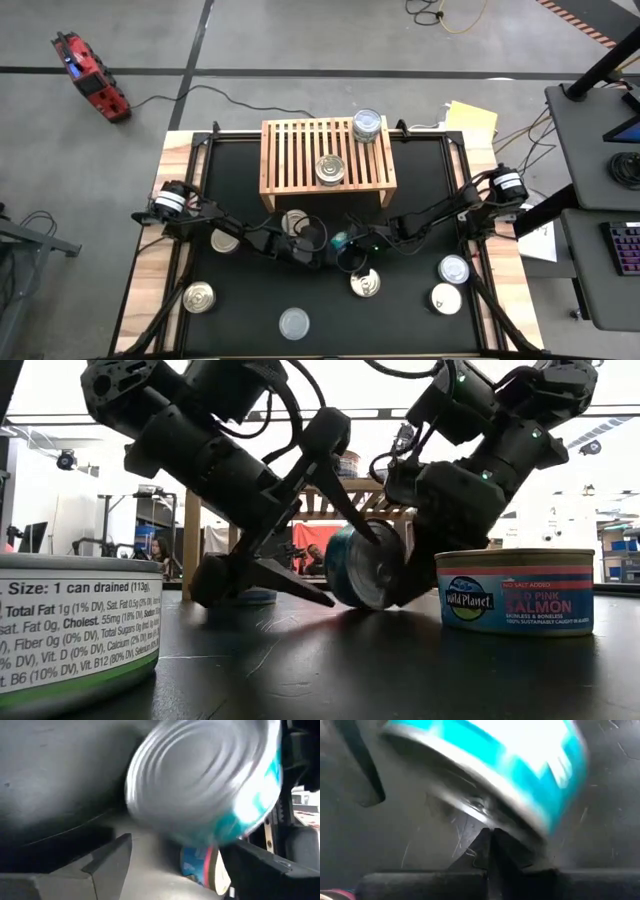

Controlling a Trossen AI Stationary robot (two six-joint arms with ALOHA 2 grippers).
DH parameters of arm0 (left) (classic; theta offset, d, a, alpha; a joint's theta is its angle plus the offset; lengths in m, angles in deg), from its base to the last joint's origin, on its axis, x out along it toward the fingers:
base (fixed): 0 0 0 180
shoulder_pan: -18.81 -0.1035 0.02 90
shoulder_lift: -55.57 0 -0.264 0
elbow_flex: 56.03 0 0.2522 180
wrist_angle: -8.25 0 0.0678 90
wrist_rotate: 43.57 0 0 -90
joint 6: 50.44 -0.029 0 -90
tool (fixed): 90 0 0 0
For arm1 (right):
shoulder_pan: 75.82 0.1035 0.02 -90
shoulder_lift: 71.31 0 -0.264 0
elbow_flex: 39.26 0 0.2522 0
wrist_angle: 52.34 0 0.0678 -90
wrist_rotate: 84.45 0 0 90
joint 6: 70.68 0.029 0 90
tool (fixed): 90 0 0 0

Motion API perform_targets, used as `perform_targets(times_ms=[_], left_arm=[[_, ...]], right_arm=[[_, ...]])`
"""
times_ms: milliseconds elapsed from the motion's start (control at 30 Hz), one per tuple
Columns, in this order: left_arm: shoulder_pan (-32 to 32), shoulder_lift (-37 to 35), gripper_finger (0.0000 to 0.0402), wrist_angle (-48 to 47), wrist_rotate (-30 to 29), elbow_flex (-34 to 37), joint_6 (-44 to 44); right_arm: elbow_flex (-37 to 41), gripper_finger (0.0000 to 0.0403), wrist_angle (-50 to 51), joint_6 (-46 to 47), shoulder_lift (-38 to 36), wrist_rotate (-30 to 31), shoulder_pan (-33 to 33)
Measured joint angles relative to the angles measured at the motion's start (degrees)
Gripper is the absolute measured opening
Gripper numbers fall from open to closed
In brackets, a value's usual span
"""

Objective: Stack canned seafood by type on shelf
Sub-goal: Put the green blue tuna can on the shelf

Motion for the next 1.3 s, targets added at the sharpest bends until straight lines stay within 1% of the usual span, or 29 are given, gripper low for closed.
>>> perform_targets(times_ms=[167,400,500,567,667,767,833,867,933,1000,1067,1100,1167,1300], left_arm=[[-0.1,0.0,0.0266,0.7,0.0,-0.9,-3.6],[-0.2,-0.6,0.0263,0.7,0.0,-1.5,-6.1],[-0.2,-0.9,0.0263,0.5,0.0,-1.5,-6.6],[-0.2,-1.0,0.0263,0.5,0.0,-1.5,-6.9],[-0.1,-1.1,0.0263,0.5,1.1,-1.5,-8.4],[-0.1,-1.5,0.0263,0.7,2.1,-1.5,-13.1],[0.0,-2.2,0.0263,1.2,2.2,-1.5,-18.1],[0.0,-2.4,0.0263,1.6,2.2,-1.8,-20.9],[0.0,-2.9,0.0263,1.5,2.2,-3.0,-26.9],[0.0,-3.0,0.0263,1.3,1.7,-4.9,-32.2],[-0.1,-3.0,0.0263,-1.5,0.8,-7.2,-36.7],[-0.2,-3.0,0.0263,-3.5,0.2,-8.5,-38.4],[-0.2,-3.0,0.0263,-8.9,-1.2,-11.1,-40.9],[-0.3,-3.0,0.0263,-20.0,-3.4,-16.6,-44.8]], right_arm=[[0.0,0.0012,-0.7,-0.1,0.0,0.0,0.4],[0.0,0.0012,-0.8,-0.1,-0.1,0.1,0.4],[0.0,0.0012,-0.2,0.0,-1.1,-2.2,0.4],[-0.1,0.0012,1.5,0.1,-2.5,-3.6,0.7],[-0.1,0.0012,6.6,0.8,-6.4,-3.6,1.7],[-0.1,0.0012,11.8,1.1,-12.2,-3.5,2.3],[-0.1,0.0012,15.9,1.1,-16.2,-3.3,2.2],[-0.1,0.0012,18.2,1.1,-18.3,-2.6,2.2],[-0.1,0.0012,22.3,0.9,-22.1,1.9,2.1],[-0.1,0.0012,25.0,0.0,-25.5,8.8,2.1],[0.0,0.0012,25.6,-1.6,-27.6,16.1,1.8],[0.1,0.0012,25.8,-2.1,-28.5,18.7,1.4],[0.6,0.0012,26.2,-2.6,-28.9,20.8,0.1],[2.7,0.0012,25.0,-2.8,-27.7,21.0,-2.4]])
